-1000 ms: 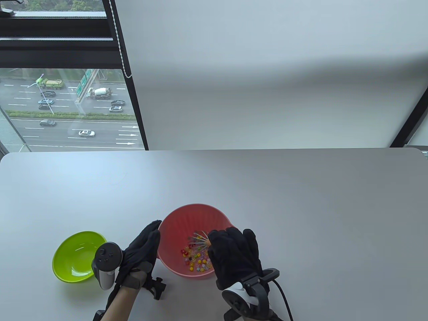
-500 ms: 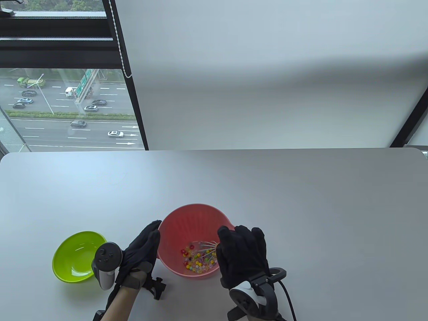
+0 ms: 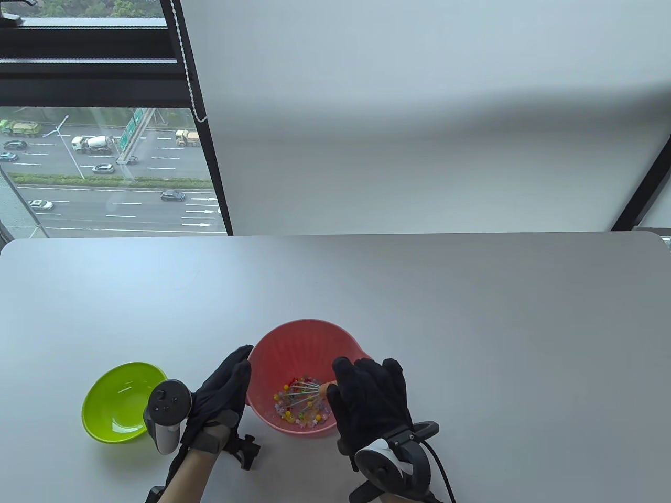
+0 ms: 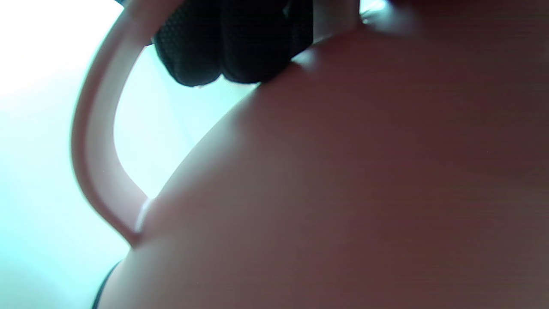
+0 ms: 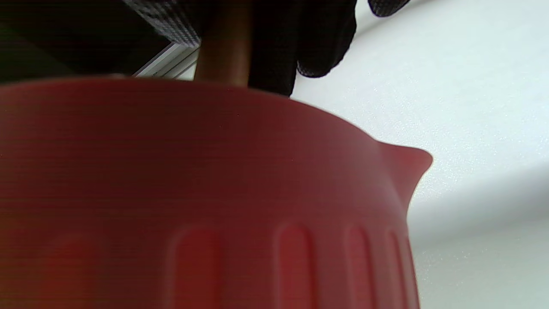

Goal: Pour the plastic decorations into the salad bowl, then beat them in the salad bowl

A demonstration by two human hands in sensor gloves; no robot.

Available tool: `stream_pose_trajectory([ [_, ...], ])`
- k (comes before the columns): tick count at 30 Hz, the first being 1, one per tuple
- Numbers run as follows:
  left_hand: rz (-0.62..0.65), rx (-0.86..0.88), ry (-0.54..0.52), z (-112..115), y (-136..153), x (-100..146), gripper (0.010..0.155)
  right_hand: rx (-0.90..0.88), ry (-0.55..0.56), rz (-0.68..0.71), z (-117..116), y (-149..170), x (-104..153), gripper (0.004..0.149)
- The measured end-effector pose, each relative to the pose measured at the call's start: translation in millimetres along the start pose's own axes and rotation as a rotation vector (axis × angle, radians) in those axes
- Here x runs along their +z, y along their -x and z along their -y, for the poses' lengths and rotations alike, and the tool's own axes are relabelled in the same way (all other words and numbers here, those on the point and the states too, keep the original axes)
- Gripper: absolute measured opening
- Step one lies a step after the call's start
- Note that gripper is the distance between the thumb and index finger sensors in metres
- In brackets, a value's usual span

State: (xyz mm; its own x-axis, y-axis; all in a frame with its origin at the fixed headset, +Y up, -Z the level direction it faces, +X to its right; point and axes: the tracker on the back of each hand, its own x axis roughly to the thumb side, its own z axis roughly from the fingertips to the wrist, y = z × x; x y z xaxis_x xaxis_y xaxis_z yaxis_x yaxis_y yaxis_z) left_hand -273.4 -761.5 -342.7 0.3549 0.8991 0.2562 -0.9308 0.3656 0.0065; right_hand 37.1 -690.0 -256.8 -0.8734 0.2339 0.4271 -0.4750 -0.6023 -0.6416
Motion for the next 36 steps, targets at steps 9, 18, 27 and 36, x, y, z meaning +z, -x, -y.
stream_pose_trajectory([
  [9,0.0,0.0,0.001,0,0,0,0.066,0.098,0.02,0.076,0,-5,1,0.055],
  [18,0.0,0.0,0.001,0,0,0,0.066,0.133,0.045,0.083,5,-2,-1,0.055],
  [27,0.0,0.0,0.001,0,0,0,0.066,0.122,0.078,0.04,14,7,-4,0.054],
  [36,0.0,0.0,0.001,0,0,0,0.066,-0.009,0.044,-0.043,11,11,-4,0.055],
])
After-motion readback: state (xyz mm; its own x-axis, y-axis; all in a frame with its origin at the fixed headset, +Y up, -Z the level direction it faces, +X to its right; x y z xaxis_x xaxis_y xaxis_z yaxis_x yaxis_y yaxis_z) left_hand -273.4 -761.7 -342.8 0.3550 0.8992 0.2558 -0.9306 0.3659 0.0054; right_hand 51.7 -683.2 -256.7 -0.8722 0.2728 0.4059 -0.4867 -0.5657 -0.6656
